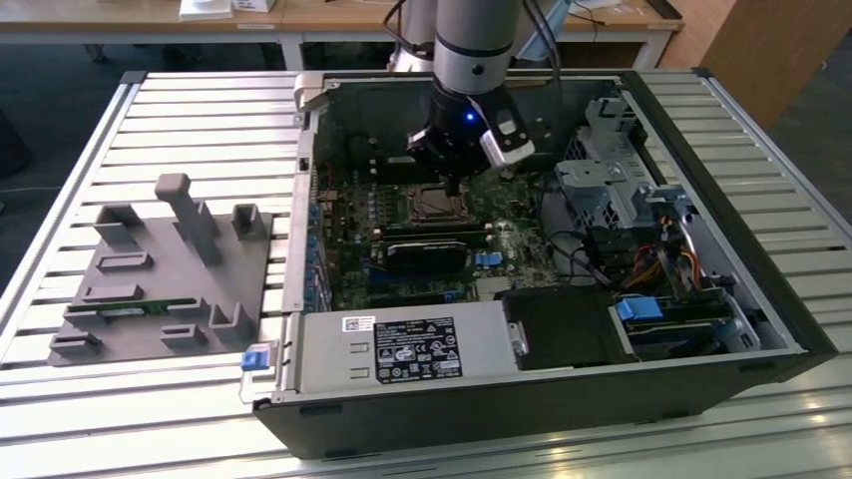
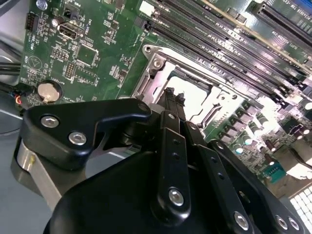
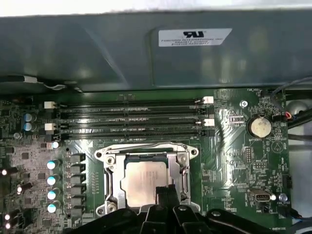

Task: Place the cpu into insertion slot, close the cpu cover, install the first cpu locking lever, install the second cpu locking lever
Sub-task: 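Install the second cpu locking lever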

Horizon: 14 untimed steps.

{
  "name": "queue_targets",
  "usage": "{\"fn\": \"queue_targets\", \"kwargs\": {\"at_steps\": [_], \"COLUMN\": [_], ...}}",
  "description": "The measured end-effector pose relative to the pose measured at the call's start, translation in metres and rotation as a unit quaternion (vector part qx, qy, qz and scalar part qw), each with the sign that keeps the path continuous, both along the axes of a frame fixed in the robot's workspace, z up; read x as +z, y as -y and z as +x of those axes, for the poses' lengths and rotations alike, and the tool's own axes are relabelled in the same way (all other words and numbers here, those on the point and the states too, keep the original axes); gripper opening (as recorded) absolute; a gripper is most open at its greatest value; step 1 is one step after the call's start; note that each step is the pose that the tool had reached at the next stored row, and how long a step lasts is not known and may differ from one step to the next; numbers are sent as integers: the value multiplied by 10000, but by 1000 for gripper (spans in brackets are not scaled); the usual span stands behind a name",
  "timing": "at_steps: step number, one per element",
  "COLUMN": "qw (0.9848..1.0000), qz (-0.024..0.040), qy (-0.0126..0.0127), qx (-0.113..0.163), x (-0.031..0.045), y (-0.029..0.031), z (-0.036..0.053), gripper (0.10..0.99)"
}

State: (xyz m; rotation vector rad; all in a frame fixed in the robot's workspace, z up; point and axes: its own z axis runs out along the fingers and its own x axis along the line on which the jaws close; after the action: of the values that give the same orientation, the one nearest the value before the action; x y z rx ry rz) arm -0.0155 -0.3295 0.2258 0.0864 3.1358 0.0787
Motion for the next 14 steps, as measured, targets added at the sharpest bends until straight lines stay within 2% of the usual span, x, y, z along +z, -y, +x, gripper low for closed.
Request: {"fn": "queue_targets", "kwargs": {"at_steps": [3,5,14], "qw": [10000,10000,10000], "qz": [1,0,3], "qy": [0,0,0], "qx": [1,0,0], "x": [21,22,22], "y": [8,35,269], "z": [1,0,0], "gripper": [106,106,106]}}
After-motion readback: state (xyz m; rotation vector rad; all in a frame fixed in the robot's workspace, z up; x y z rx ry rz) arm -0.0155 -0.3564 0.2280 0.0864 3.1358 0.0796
